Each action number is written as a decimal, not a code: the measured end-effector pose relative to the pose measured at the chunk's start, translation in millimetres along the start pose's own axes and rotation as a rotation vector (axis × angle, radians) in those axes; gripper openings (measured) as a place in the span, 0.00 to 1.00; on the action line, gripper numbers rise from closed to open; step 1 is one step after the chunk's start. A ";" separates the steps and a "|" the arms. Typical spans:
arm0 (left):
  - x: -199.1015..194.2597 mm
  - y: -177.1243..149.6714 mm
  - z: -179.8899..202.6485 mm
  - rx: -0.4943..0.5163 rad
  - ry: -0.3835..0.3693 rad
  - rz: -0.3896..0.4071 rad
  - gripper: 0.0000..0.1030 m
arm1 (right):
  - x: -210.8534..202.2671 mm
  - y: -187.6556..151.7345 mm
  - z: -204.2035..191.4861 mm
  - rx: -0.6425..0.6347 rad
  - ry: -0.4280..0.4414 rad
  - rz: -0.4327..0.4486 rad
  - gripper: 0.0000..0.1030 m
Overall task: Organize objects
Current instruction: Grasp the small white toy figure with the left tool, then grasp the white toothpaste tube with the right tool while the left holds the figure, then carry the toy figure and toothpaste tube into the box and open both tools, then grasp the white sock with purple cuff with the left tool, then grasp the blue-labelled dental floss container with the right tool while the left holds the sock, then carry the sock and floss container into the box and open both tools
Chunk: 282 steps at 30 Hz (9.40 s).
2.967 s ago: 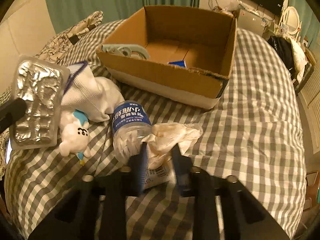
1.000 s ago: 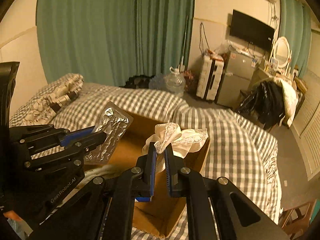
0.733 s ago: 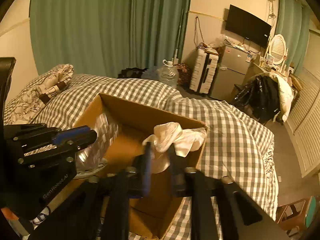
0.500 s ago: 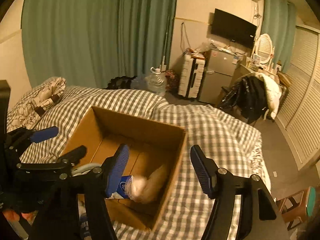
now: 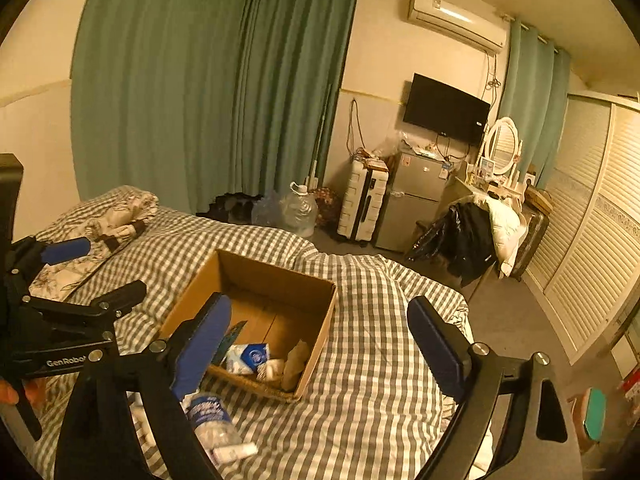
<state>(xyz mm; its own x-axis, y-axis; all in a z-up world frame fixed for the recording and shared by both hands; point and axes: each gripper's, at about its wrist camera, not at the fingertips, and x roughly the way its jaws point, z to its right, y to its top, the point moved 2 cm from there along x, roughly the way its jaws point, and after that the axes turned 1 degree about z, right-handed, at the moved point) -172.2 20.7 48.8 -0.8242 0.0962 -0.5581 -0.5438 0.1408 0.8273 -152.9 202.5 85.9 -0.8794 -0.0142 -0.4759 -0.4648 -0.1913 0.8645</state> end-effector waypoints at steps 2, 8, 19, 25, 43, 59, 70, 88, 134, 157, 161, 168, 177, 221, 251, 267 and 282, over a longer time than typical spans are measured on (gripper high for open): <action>-8.7 -10.4 -0.2 -0.003 0.003 0.001 0.91 | -13.1 -5.4 -5.3 -0.002 0.007 0.003 0.89; -17.5 -53.6 -7.4 -0.061 0.027 -0.011 0.96 | -25.5 -40.9 -17.0 0.002 0.036 -0.030 0.92; 24.7 -154.2 3.3 -0.097 0.055 -0.169 0.96 | 39.2 -144.4 -38.7 0.030 0.070 -0.212 0.94; 48.4 -178.2 16.4 -0.076 0.015 -0.263 0.96 | 61.0 -174.6 -45.0 0.070 0.104 -0.261 0.94; 48.4 -174.5 4.0 -0.144 -0.007 -0.248 0.63 | 64.3 -183.2 -47.6 0.101 0.088 -0.325 0.94; 41.5 -177.9 -31.8 -0.184 0.010 -0.221 0.63 | 131.8 -213.2 -115.7 -0.030 0.017 -0.571 0.93; 40.4 -183.8 -41.3 -0.236 -0.023 -0.226 0.63 | 132.8 -227.3 -138.8 -0.137 0.035 -0.653 0.87; 17.4 -190.1 -42.9 -0.257 -0.026 -0.222 0.63 | 74.2 -196.1 -83.6 -0.051 0.023 -0.505 0.12; 160.4 2.5 22.3 -0.032 -0.104 -0.070 0.63 | 172.1 -23.2 -26.2 0.068 0.208 -0.165 0.11; 63.1 21.9 3.5 -0.094 -0.042 0.029 0.97 | 81.6 -2.3 14.3 0.128 0.182 -0.047 0.63; 22.1 25.0 2.1 -0.086 -0.016 0.062 0.97 | 35.0 10.2 16.9 0.103 0.166 0.002 0.68; -28.7 3.8 -5.2 -0.084 -0.010 0.087 0.98 | -22.6 5.4 8.6 0.057 0.165 0.046 0.73; -16.0 -66.6 -1.4 -0.098 0.055 0.013 0.97 | -14.8 -49.5 -12.3 0.041 0.154 -0.020 0.75; 55.1 -138.3 -28.8 -0.163 0.059 -0.150 0.24 | 145.4 -168.2 -121.8 -0.178 0.285 -0.409 0.75; 17.6 -144.9 -19.3 -0.162 0.018 -0.147 0.24 | 116.1 -186.2 -116.7 -0.122 0.246 -0.442 0.66; -16.5 -64.8 2.2 -0.052 -0.005 -0.001 0.24 | 21.4 -75.7 -71.7 -0.089 0.182 -0.178 0.64; 79.5 17.0 13.1 -0.006 -0.048 0.004 0.24 | 88.9 25.3 -40.1 -0.042 0.156 -0.066 0.64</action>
<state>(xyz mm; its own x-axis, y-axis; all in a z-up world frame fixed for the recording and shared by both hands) -244.8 43.6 17.7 -0.8175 0.1442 -0.5575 -0.5420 0.1347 0.8295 -238.7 157.1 59.0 -0.8188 -0.1517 -0.5537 -0.5136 -0.2375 0.8245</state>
